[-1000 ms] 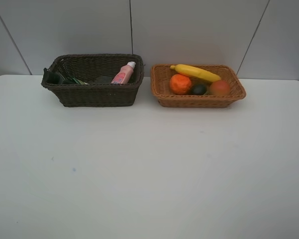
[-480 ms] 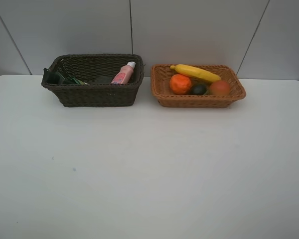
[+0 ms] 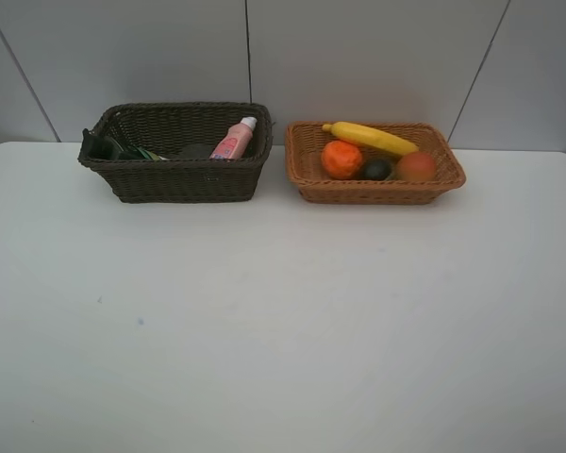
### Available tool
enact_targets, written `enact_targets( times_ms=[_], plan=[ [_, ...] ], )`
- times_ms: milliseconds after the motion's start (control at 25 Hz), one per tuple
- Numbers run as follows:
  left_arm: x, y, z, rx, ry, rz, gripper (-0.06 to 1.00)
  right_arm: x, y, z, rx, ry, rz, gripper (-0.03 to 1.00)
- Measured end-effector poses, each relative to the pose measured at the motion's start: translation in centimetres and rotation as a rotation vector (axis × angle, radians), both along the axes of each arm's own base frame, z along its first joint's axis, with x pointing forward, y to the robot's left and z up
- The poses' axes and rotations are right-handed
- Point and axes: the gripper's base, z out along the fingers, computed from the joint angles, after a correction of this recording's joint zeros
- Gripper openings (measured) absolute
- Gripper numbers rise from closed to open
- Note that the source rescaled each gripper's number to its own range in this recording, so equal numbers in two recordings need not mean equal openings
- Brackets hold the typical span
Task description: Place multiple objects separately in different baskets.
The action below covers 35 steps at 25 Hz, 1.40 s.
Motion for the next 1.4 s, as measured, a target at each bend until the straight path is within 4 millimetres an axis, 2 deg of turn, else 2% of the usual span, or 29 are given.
enact_targets(
  times_ms=[1400],
  plan=[
    [-0.01,-0.03,-0.01,-0.004,0.0,-0.006,1.0,0.0,0.0,0.0,0.0,0.0,0.0,1.0]
  ],
)
